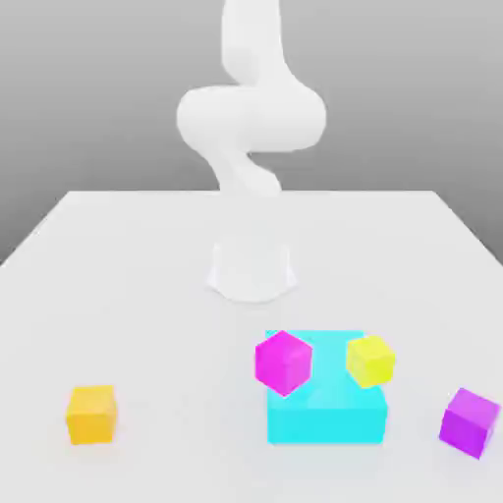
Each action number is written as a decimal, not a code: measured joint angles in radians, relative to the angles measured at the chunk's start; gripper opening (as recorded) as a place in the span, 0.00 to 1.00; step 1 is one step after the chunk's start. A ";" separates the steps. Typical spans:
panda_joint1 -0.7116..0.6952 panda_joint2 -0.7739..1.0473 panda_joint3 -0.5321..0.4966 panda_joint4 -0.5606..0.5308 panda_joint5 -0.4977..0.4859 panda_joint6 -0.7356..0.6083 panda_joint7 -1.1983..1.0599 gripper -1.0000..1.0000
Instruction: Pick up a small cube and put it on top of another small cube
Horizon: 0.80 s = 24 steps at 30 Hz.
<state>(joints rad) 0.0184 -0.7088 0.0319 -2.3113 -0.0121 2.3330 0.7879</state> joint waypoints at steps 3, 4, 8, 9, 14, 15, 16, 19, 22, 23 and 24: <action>0.023 0.114 0.041 -0.014 -0.016 0.041 -0.014 0.50; 0.031 0.150 0.054 -0.019 -0.022 0.055 -0.019 0.50; 0.062 0.295 0.105 -0.037 -0.047 0.107 -0.034 0.50; 0.070 0.331 0.118 -0.041 -0.054 0.120 -0.037 0.50; 0.113 0.513 0.178 -0.064 -0.092 0.186 -0.051 0.50; 0.122 0.549 0.190 -0.068 -0.100 0.199 -0.053 0.50; 0.132 0.586 0.201 -0.073 -0.108 0.211 -0.056 0.50; 0.182 0.695 0.229 -0.086 -0.134 0.250 -0.062 0.50; 0.224 0.804 0.244 -0.100 -0.155 0.289 -0.072 0.50; 0.233 0.840 0.250 -0.104 -0.161 0.303 -0.076 0.50; 0.243 0.876 0.258 -0.109 -0.166 0.316 -0.080 0.50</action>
<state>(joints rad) 0.2611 0.1673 0.2899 -2.4199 -0.1784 2.6487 0.7080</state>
